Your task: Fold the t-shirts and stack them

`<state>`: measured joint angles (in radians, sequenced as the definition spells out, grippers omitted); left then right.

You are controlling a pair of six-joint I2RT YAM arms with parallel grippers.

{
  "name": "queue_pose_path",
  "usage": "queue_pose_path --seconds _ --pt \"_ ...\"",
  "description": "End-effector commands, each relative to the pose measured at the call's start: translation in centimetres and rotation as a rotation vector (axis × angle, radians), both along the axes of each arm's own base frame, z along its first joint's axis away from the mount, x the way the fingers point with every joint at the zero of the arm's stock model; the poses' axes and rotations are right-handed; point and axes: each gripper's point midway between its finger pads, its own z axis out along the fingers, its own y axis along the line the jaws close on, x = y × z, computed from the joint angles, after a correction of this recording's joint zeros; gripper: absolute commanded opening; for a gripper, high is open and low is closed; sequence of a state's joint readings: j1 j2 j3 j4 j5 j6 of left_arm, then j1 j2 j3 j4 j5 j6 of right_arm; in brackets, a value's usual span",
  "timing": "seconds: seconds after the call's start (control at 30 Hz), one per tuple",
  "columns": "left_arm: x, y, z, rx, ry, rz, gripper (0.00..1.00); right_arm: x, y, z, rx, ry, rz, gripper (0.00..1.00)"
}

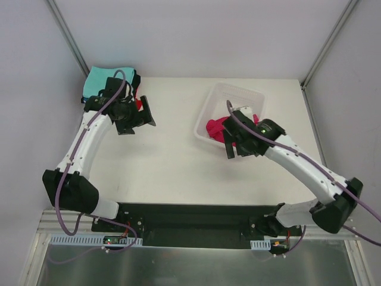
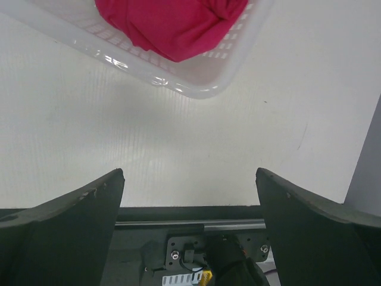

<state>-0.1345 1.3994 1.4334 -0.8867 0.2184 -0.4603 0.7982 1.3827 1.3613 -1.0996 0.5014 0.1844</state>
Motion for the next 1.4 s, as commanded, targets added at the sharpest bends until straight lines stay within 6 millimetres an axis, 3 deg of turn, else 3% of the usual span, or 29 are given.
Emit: queue_pose_path --seconds 0.0,0.07,0.23,0.37,0.53,0.57,0.67,0.77,1.03,1.13,1.27,1.37 --pt "3.2 -2.4 -1.0 0.062 -0.015 -0.042 0.99 -2.8 -4.1 5.3 0.05 -0.102 -0.109 0.96" --pt "4.7 -4.2 -2.5 0.086 0.014 -0.073 0.99 -4.0 -6.0 7.0 0.071 -0.15 -0.149 0.96" --pt "8.3 -6.8 -6.4 0.186 0.065 -0.115 0.99 -6.4 -8.0 7.5 0.095 -0.132 -0.204 0.96" --pt "11.1 -8.8 -8.9 0.267 0.065 -0.124 0.99 -8.1 -8.6 7.2 0.175 -0.135 -0.199 0.96" --pt "13.5 -10.8 -10.1 0.299 0.04 -0.13 0.99 -9.2 -8.8 8.1 0.266 -0.159 -0.181 0.96" --pt "13.7 -11.2 -11.0 0.308 0.054 -0.137 0.99 -9.4 -8.7 8.1 0.276 -0.156 -0.175 0.96" --pt "13.7 -13.4 -11.6 0.279 0.057 -0.169 0.99 -9.6 -9.0 8.0 0.27 -0.154 -0.172 0.96" --pt "13.1 -16.9 -11.4 0.233 0.043 -0.242 0.99 -9.7 -8.9 7.4 0.264 -0.137 -0.172 0.96" --pt "9.5 -28.1 -10.5 0.044 0.021 -0.401 0.99 -9.7 -8.1 7.3 0.29 -0.124 -0.156 0.96" --pt "9.5 -30.9 -10.5 -0.001 0.0 -0.411 0.99 -9.8 -7.9 7.2 0.297 -0.113 -0.148 0.96" --pt "9.4 -32.6 -10.6 -0.048 0.009 -0.407 0.99 -10.2 -7.8 7.0 0.303 -0.098 -0.123 0.96" --pt "9.4 -31.2 -10.1 -0.016 -0.004 -0.395 0.99 -10.3 -6.9 6.5 0.315 -0.069 -0.081 0.96"
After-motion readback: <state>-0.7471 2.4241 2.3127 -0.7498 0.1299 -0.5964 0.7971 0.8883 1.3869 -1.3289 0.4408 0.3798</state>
